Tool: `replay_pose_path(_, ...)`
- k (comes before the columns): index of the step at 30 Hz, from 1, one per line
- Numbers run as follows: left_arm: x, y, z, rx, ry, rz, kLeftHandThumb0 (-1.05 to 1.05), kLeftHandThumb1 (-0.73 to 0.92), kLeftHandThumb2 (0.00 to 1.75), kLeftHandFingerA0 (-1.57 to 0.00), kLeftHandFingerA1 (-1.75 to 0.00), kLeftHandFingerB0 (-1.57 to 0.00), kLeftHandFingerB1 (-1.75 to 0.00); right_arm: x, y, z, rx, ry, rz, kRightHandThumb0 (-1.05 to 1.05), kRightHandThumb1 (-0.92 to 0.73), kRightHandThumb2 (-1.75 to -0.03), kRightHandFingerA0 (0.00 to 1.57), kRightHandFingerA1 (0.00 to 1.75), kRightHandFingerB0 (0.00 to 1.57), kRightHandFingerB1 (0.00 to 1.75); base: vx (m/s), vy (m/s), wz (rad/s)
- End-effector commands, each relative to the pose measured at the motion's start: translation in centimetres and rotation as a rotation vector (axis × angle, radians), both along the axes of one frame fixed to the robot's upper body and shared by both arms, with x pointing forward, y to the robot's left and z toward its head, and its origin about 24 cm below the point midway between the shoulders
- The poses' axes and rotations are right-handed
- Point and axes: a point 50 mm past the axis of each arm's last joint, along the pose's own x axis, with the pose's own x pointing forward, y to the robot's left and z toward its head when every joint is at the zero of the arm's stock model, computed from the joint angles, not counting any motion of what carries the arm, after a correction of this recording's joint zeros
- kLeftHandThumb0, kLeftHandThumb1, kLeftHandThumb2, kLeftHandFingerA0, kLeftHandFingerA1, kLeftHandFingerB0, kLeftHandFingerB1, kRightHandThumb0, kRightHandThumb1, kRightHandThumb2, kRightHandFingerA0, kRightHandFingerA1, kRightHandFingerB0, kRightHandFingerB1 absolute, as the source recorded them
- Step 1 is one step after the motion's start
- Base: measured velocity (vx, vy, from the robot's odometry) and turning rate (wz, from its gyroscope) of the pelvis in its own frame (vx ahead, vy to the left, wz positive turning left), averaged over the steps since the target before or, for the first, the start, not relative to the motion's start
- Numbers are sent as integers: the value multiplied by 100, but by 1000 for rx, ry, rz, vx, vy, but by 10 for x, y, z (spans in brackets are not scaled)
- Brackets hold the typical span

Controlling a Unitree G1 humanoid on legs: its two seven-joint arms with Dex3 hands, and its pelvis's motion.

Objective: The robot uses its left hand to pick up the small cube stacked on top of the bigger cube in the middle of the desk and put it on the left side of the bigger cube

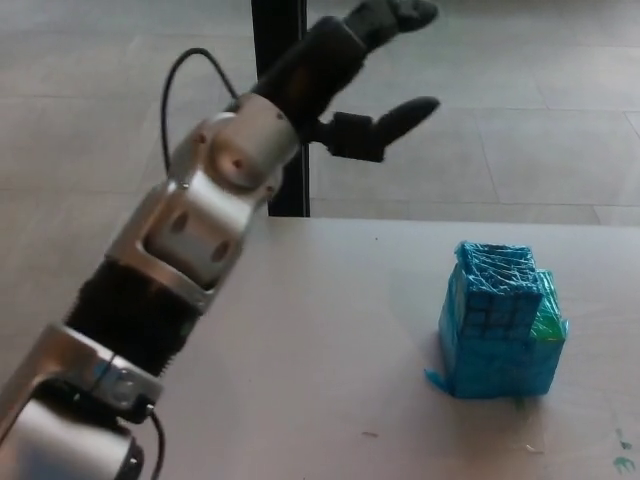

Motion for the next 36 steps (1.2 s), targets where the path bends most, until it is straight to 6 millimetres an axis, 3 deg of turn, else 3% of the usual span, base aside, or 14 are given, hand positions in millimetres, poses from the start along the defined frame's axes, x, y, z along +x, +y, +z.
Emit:
replay_pose_path(1, -1, -36, -8, 134, 31, -16, -84, 85, 66, -20, -47, -20, -33, -2, -7, 3, -12, 14, 26, -57, -39, -76, 81, 85, 70, 66, 0, 0, 0)
replay_pose_path(5, -7, -61, -14, 189, 53, -67, -87, 87, 65, -17, -47, -18, -32, 0, -7, 5, -25, 15, 26, -56, -38, -77, 84, 86, 70, 67, 0, 0, 0)
replay_pose_path(6, -8, -65, -16, 189, 60, -75, -85, 65, 106, -12, -53, -11, -45, 0, -7, 5, -29, 21, 30, -56, -39, -77, 82, 85, 69, 67, 0, 0, 0)
replay_pose_path(7, -8, -67, -17, 178, 52, -81, -88, 84, 66, -17, -49, -21, -33, 3, -7, 7, -34, 18, 35, -56, -39, -77, 83, 86, 70, 67, 0, 0, 0)
replay_pose_path(9, -10, -70, -20, 172, 56, -84, -90, 81, 66, -16, -49, -21, -34, 3, -6, 8, -31, 17, 32, -55, -38, -77, 83, 86, 69, 67, 0, 0, 0)
replay_pose_path(10, -11, -72, -24, 168, 71, -87, -87, 64, 106, -11, -54, -12, -46, 4, -5, 8, -33, 12, 41, -55, -38, -76, 83, 84, 71, 65, 0, 0, 0)
replay_pose_path(12, -12, -77, -32, 237, 116, -77, -101, 66, 110, -7, -42, -10, -34, 4, -5, 7, -30, 11, 35, -55, -36, -77, 83, 85, 71, 65, 0, 0, 0)
replay_pose_path(16, -10, -75, -40, 347, 180, -42, -104, 60, 111, 0, -22, -5, -9, 5, -6, 9, -29, 9, 29, -55, -36, -77, 82, 85, 71, 64, 0, 0, 0)
replay_pose_path(19, -7, -72, -44, 436, 235, -19, -100, 53, 108, 0, -31, -4, -7, 9, -6, 10, -20, -3, 19, -55, -28, -91, 85, 88, 67, 72, 0, 0, 0)
replay_pose_path(25, -8, -67, -55, 620, 342, -38, -105, 60, 112, -1, -34, 0, -5, 12, -8, 14, -27, -13, 49, -58, -38, -78, 85, 87, 72, 66, 0, 0, 0)
replay_pose_path(33, -11, -68, -68, 638, 453, -67, -100, 51, 106, 0, -16, 0, 0, 18, -9, 19, -64, -2, 71, -63, -40, -75, 86, 85, 70, 65, 0, 0, 0)
replay_pose_path(34, -12, -68, -68, 630, 484, -83, -104, 51, 101, -17, -74, -7, -2, 18, -9, 19, -66, -3, 70, -61, -41, -73, 85, 84, 71, 64, 0, 0, 0)
replay_pose_path(35, -13, -70, -69, 634, 505, -96, -98, 47, 97, -39, -76, -5, -8, 18, -9, 19, -66, -4, 67, -62, -40, -75, 87, 86, 71, 64, 0, 0, 0)
replay_pose_path(36, -15, -72, -72, 642, 523, -110, -105, 49, 99, -35, -72, -7, 0, 18, -10, 20, -54, -2, 57, -60, -41, -74, 86, 87, 71, 64, 0, 0, 0)
